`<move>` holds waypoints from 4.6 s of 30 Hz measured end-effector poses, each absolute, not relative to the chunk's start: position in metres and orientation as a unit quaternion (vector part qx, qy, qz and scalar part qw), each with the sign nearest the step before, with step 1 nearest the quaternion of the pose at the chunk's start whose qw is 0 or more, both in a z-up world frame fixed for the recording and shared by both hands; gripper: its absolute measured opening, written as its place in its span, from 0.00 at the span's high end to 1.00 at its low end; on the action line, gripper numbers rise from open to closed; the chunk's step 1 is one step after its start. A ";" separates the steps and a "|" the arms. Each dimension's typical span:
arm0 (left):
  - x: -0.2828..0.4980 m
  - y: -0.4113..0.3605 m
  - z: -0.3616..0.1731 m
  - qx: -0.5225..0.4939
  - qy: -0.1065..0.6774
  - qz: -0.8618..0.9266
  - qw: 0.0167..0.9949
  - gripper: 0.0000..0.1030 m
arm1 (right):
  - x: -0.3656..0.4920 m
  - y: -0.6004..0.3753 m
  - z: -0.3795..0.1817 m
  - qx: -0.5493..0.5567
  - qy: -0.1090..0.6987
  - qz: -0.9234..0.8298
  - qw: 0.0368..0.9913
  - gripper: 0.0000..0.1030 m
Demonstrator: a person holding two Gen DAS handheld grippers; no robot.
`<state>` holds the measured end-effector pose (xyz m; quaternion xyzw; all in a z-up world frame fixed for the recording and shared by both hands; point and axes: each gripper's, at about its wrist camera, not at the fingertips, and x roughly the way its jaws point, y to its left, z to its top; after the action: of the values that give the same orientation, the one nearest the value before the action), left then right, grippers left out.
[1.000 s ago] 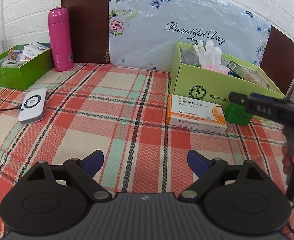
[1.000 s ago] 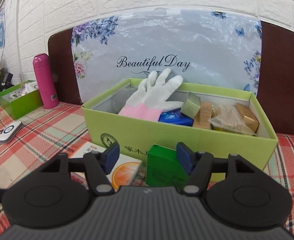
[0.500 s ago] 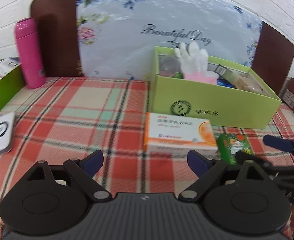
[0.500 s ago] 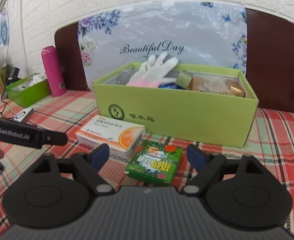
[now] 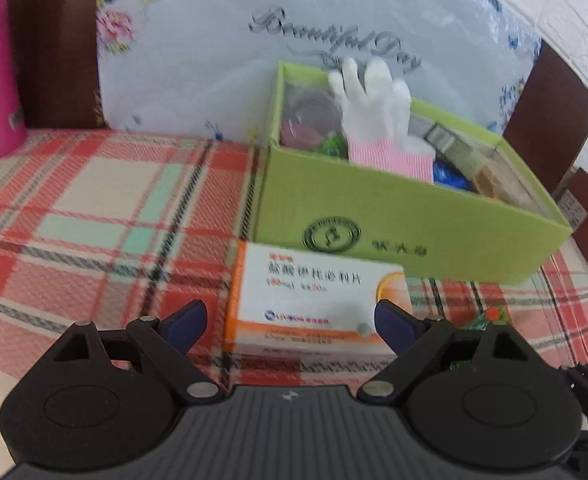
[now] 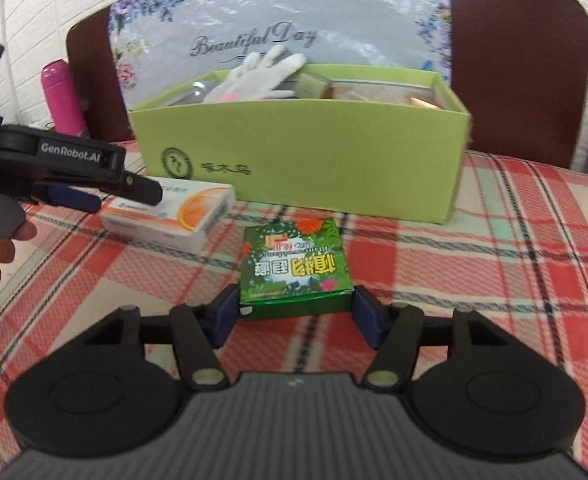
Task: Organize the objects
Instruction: 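Grasp the green square box with the right gripper, then grasp the white-orange medicine box with the left gripper while the right holds the green box, then carry medicine box and green square box into the green box and release both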
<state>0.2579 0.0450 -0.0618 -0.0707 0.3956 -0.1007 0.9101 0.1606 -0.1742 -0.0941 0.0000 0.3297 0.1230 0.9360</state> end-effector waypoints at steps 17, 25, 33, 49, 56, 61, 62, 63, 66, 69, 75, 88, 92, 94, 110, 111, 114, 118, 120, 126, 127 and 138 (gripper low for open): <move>0.224 -0.005 -0.040 0.040 0.346 -0.285 0.893 0.09 | 0.153 -0.210 -0.094 0.015 0.325 0.094 0.941 0.32; 0.235 -0.029 -0.064 0.105 0.374 -0.240 0.890 0.20 | 0.168 -0.204 -0.096 -0.002 0.325 0.102 0.940 0.33; 0.196 -0.025 -0.064 0.077 0.387 -0.204 0.896 0.26 | 0.141 -0.209 -0.092 0.005 0.342 0.089 0.935 0.40; 0.142 -0.029 -0.064 0.059 0.386 -0.139 0.910 0.25 | 0.096 -0.199 -0.086 -0.041 0.344 0.135 0.928 0.30; 0.143 -0.031 -0.069 0.067 0.387 -0.134 0.910 0.25 | 0.100 -0.197 -0.089 -0.048 0.333 0.148 0.930 0.31; 0.142 -0.028 -0.068 0.064 0.384 -0.142 0.910 0.29 | 0.100 -0.202 -0.090 -0.028 0.340 0.148 0.928 0.41; 0.142 -0.028 -0.067 0.064 0.383 -0.140 0.911 0.29 | 0.099 -0.202 -0.089 -0.025 0.342 0.146 0.928 0.41; 0.140 -0.028 -0.065 0.063 0.380 -0.140 0.912 0.29 | 0.098 -0.202 -0.088 -0.023 0.343 0.147 0.928 0.41; 0.135 -0.024 -0.051 0.050 0.366 -0.148 0.917 0.30 | 0.096 -0.204 -0.080 -0.009 0.343 0.152 0.927 0.42; 0.132 -0.020 -0.024 0.038 0.340 -0.162 0.926 0.32 | 0.094 -0.205 -0.063 -0.006 0.326 0.156 0.932 0.42; 0.157 -0.015 0.024 0.015 0.301 -0.179 0.937 0.73 | 0.116 -0.212 -0.013 0.013 0.272 0.156 0.949 0.42; 0.095 0.022 -0.033 0.009 0.392 -0.064 0.918 0.23 | 0.110 -0.225 -0.052 0.028 0.319 0.137 0.937 0.41; 0.104 0.013 -0.043 -0.003 0.442 -0.060 0.895 0.20 | 0.110 -0.222 -0.055 0.043 0.317 0.144 0.936 0.41; 0.112 -0.001 -0.050 0.001 0.440 -0.063 0.896 0.19 | 0.106 -0.219 -0.054 0.046 0.311 0.150 0.937 0.41; 0.116 -0.017 -0.060 0.126 0.420 -0.076 0.896 0.22 | 0.094 -0.216 -0.075 0.016 0.336 0.136 0.932 0.41; 0.118 -0.017 -0.064 0.127 0.427 -0.077 0.892 0.21 | 0.094 -0.214 -0.079 0.011 0.339 0.134 0.931 0.41; 0.118 -0.011 -0.066 0.113 0.420 -0.080 0.897 0.20 | 0.095 -0.209 -0.086 0.003 0.346 0.132 0.929 0.40; 0.119 -0.002 -0.066 0.080 0.423 -0.106 0.896 0.28 | 0.094 -0.203 -0.090 -0.023 0.343 0.129 0.930 0.39; 0.118 -0.001 -0.065 0.079 0.422 -0.113 0.896 0.30 | 0.095 -0.201 -0.090 -0.028 0.342 0.127 0.931 0.41; 0.123 0.000 -0.026 0.060 0.381 -0.142 0.912 0.30 | 0.096 -0.199 -0.070 -0.018 0.332 0.144 0.932 0.42; 0.126 -0.001 -0.016 0.059 0.367 -0.146 0.917 0.30 | 0.097 -0.200 -0.063 -0.015 0.323 0.146 0.935 0.41; 0.211 -0.027 0.072 0.059 0.269 -0.157 0.948 0.30 | 0.164 -0.204 0.022 0.002 0.231 0.139 0.963 0.41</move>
<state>0.2111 -0.0271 0.0722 0.0586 0.2689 -0.1571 0.9485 0.1644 -0.2045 0.0219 0.0025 0.2310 0.1386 0.9630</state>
